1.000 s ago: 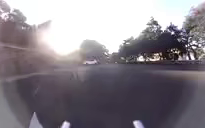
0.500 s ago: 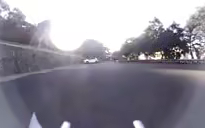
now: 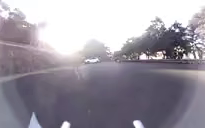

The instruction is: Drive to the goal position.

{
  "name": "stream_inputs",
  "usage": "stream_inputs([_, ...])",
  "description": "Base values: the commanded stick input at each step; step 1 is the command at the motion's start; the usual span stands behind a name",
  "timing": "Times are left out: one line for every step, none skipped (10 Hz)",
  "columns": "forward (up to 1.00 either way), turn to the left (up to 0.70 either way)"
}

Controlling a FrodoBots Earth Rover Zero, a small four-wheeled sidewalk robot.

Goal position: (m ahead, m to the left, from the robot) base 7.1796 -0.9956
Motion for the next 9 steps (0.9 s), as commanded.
stream_inputs([0.50,0.00])
stream_inputs([0.50,0.00])
stream_inputs([0.50,0.00])
stream_inputs([0.50,0.00])
stream_inputs([0.50,0.00])
stream_inputs([0.50,0.00])
stream_inputs([0.50,0.00])
stream_inputs([0.50,0.00])
stream_inputs([0.50,0.00])
